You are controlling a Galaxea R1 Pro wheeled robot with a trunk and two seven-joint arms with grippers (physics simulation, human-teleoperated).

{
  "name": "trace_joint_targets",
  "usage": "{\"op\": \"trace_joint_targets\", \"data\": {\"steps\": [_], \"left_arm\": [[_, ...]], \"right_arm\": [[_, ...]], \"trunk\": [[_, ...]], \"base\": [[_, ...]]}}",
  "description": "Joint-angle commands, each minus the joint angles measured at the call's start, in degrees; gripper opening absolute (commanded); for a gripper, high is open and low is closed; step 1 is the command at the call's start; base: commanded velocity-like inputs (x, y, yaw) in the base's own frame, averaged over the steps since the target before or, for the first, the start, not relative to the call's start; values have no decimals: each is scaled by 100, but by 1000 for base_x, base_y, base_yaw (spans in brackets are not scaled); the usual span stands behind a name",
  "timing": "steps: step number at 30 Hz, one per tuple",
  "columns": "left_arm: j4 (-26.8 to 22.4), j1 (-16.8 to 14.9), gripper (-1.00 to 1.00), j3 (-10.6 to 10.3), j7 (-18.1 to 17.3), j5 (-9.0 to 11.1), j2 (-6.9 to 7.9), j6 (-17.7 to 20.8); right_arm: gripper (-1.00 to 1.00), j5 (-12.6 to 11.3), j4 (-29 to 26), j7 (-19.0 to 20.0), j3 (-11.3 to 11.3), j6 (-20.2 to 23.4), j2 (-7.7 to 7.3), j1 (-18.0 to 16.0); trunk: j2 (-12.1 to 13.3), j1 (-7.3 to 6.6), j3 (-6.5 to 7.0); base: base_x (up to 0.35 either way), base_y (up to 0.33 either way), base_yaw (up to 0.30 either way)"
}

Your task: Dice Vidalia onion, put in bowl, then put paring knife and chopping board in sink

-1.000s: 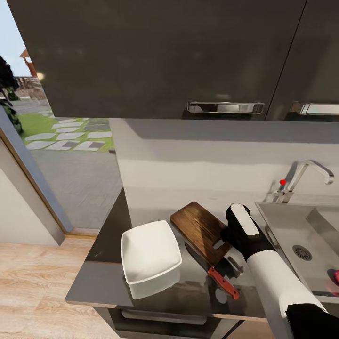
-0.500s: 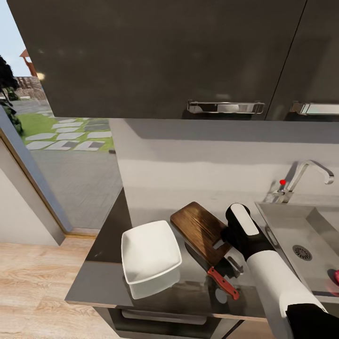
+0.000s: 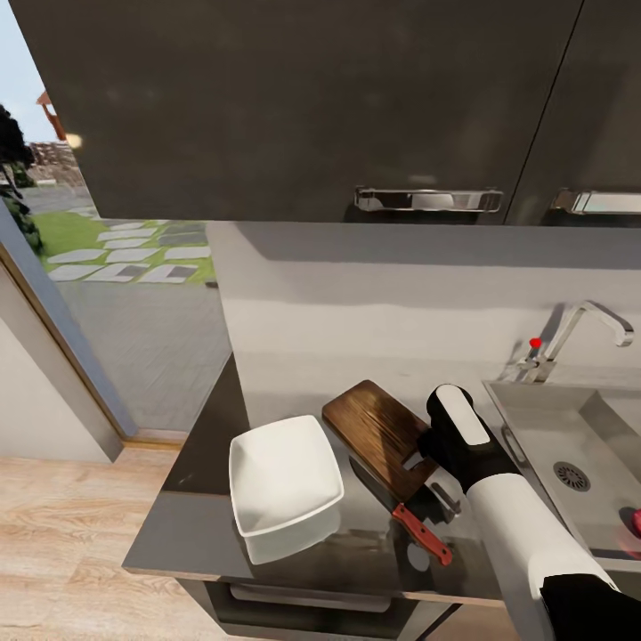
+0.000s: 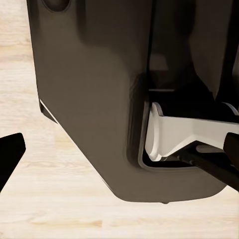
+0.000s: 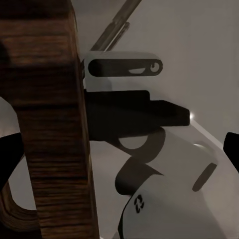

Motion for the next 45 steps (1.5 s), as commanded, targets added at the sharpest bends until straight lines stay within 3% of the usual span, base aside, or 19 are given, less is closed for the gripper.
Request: {"op": "trace_joint_targets", "data": {"steps": [1, 7, 8, 32, 45], "left_arm": [[-6, 1, 100, 12, -3, 3, -1, -10], [-6, 1, 100, 12, -3, 3, -1, -10], [-6, 1, 100, 12, -4, 3, -1, -10], [-6, 1, 100, 12, -7, 3, -1, -10], [-6, 1, 100, 12, -7, 3, -1, -10]], "right_arm": [[100, -33, -4, -42, 5, 61, -2, -5], [100, -34, -4, -42, 2, 57, -2, -5], [-100, -34, -4, -42, 1, 59, -2, -5], [-100, -34, -4, -42, 5, 58, -2, -5], [-100, -34, -91, -51, 1, 62, -2, -5]], "trunk": [[-11, 3, -11], [-11, 3, -12], [-11, 3, -12], [-11, 3, -8], [-11, 3, 99]], "base": [[0, 0, 2], [0, 0, 0], [0, 0, 0], [0, 0, -3], [0, 0, -134]]}}
